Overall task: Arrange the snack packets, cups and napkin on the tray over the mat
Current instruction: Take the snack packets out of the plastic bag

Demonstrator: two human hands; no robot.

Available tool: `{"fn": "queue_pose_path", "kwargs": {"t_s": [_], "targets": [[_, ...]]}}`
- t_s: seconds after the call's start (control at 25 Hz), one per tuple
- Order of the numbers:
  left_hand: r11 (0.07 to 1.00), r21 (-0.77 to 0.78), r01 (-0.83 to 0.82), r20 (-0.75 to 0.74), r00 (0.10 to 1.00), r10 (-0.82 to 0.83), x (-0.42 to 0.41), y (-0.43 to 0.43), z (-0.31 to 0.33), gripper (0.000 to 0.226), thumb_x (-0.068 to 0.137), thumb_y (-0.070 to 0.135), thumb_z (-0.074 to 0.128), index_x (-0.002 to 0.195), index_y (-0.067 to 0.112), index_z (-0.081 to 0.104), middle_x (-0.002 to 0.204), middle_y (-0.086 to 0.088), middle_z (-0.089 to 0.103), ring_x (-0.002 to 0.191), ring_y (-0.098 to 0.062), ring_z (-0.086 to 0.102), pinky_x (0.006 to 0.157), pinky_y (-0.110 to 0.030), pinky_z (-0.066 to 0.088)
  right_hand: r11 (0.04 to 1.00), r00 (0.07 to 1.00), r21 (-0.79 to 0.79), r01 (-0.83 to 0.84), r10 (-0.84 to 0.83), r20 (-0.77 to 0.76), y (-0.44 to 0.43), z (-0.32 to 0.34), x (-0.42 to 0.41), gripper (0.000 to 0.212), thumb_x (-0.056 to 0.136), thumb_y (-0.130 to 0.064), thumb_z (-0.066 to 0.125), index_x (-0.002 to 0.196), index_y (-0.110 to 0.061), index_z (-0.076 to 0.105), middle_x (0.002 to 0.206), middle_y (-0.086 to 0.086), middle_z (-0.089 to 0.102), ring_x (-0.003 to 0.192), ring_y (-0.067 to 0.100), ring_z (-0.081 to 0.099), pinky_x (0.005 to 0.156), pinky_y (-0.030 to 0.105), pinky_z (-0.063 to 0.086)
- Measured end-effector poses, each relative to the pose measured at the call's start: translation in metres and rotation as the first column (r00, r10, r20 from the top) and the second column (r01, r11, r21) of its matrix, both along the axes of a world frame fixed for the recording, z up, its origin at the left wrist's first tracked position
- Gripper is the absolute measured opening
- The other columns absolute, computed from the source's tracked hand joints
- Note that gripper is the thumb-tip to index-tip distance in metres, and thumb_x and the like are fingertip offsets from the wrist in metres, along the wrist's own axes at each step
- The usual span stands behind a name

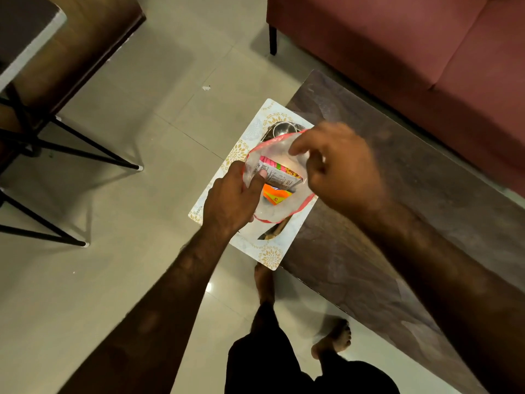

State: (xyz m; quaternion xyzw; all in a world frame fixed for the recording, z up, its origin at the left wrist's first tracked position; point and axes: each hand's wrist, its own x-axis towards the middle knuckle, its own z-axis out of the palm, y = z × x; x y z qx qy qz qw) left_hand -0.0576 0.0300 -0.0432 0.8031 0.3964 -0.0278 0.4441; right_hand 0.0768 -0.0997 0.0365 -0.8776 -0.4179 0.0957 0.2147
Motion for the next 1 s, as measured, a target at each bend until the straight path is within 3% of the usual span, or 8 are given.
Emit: {"fn": "queue_pose_path", "kwargs": {"t_s": [0.12, 0.24, 0.4, 0.52, 0.6, 0.76, 0.88, 1.0], "targets": [[0.998, -0.013, -0.059, 0.050, 0.997, 0.059, -0.003, -0.004, 0.002, 0.048, 0.092, 0.056, 0.047, 0.121, 0.019, 0.058, 0.097, -0.010, 0.073, 0.078, -0.035, 0.073, 0.077, -0.053, 0.062, 0.872, 0.959, -0.416, -0.256, 0.175, -0.223, 0.024, -0.018, -0.015, 0.050, 0.085, -0.010, 0.059, 0.132, -0.021, 0.066, 0.128, 0.004, 0.070, 0.115, 0.027, 0.065, 0.093, 0.041, 0.057], [0.984, 0.095, -0.149, 0.116, 0.984, 0.137, -0.012, -0.001, 0.006, 0.039, 0.089, 0.031, 0.047, 0.122, 0.019, 0.062, 0.093, -0.013, 0.075, 0.079, -0.037, 0.071, 0.078, -0.049, 0.060, 0.686, 0.958, -0.681, -0.256, 0.086, -0.273, 0.033, -0.040, -0.016, 0.073, 0.087, -0.029, 0.065, 0.154, -0.021, 0.037, 0.151, 0.010, 0.051, 0.128, 0.036, 0.057, 0.101, 0.046, 0.052], [0.974, 0.118, -0.195, 0.092, 0.979, 0.184, -0.021, 0.013, 0.011, 0.030, 0.084, 0.024, 0.059, 0.115, 0.024, 0.058, 0.064, -0.010, 0.066, 0.059, -0.035, 0.067, 0.062, -0.047, 0.058, 0.667, 0.976, -0.731, -0.144, -0.025, -0.215, 0.030, -0.048, 0.011, 0.085, 0.076, -0.042, 0.079, 0.149, -0.018, 0.042, 0.150, 0.012, 0.051, 0.131, 0.034, 0.052, 0.106, 0.048, 0.050], [0.946, 0.318, 0.057, 0.071, 0.994, -0.084, -0.019, 0.008, 0.018, 0.046, 0.081, 0.017, 0.071, 0.123, 0.023, 0.054, 0.096, -0.002, 0.064, 0.080, -0.027, 0.066, 0.061, -0.033, 0.049, 0.610, 0.971, -0.777, -0.158, -0.047, -0.234, 0.033, -0.048, 0.014, 0.109, 0.071, -0.040, 0.086, 0.159, -0.020, 0.024, 0.166, 0.010, 0.027, 0.151, 0.040, 0.027, 0.117, 0.060, 0.034], [0.835, 0.493, 0.244, 0.063, 0.947, -0.314, -0.014, 0.003, 0.023, 0.052, 0.077, 0.009, 0.075, 0.123, 0.017, 0.055, 0.119, -0.011, 0.057, 0.090, -0.030, 0.065, 0.057, -0.028, 0.040, 0.576, 0.964, -0.794, -0.193, -0.038, -0.262, 0.037, -0.046, 0.009, 0.124, 0.068, -0.035, 0.090, 0.162, -0.024, 0.009, 0.171, 0.006, 0.010, 0.156, 0.040, 0.009, 0.116, 0.067, 0.024], [0.615, 0.632, 0.472, -0.107, 0.839, -0.534, -0.007, 0.004, 0.028, 0.037, 0.077, 0.015, 0.078, 0.113, 0.016, 0.068, 0.141, -0.019, 0.053, 0.110, -0.038, 0.062, 0.062, -0.037, 0.055, 0.532, 0.960, -0.817, -0.224, -0.024, -0.279, 0.042, -0.044, 0.009, 0.126, 0.068, -0.032, 0.089, 0.162, -0.031, 0.006, 0.172, 0.005, 0.008, 0.157, 0.039, 0.003, 0.116, 0.070, 0.019], [0.767, 0.523, 0.371, -0.199, 0.929, -0.313, 0.001, 0.014, 0.029, 0.051, 0.084, 0.014, 0.066, 0.134, 0.022, 0.058, 0.161, -0.004, 0.035, 0.127, -0.032, 0.053, 0.075, -0.042, 0.056, 0.456, 0.954, -0.843, -0.285, 0.047, -0.297, 0.044, -0.041, 0.014, 0.112, 0.074, -0.037, 0.083, 0.160, -0.041, 0.012, 0.172, 0.004, 0.009, 0.158, 0.037, 0.006, 0.118, 0.068, 0.014], [0.849, 0.411, 0.331, -0.102, 0.943, -0.318, 0.013, 0.015, 0.034, 0.070, 0.082, 0.010, 0.063, 0.148, 0.023, 0.043, 0.164, 0.008, 0.030, 0.127, -0.027, 0.055, 0.082, -0.042, 0.056, 0.428, 0.958, -0.861, -0.275, 0.052, -0.280, 0.047, -0.041, 0.016, 0.108, 0.073, -0.035, 0.084, 0.160, -0.037, 0.020, 0.171, 0.006, 0.013, 0.156, 0.039, 0.012, 0.120, 0.064, 0.017]]}}
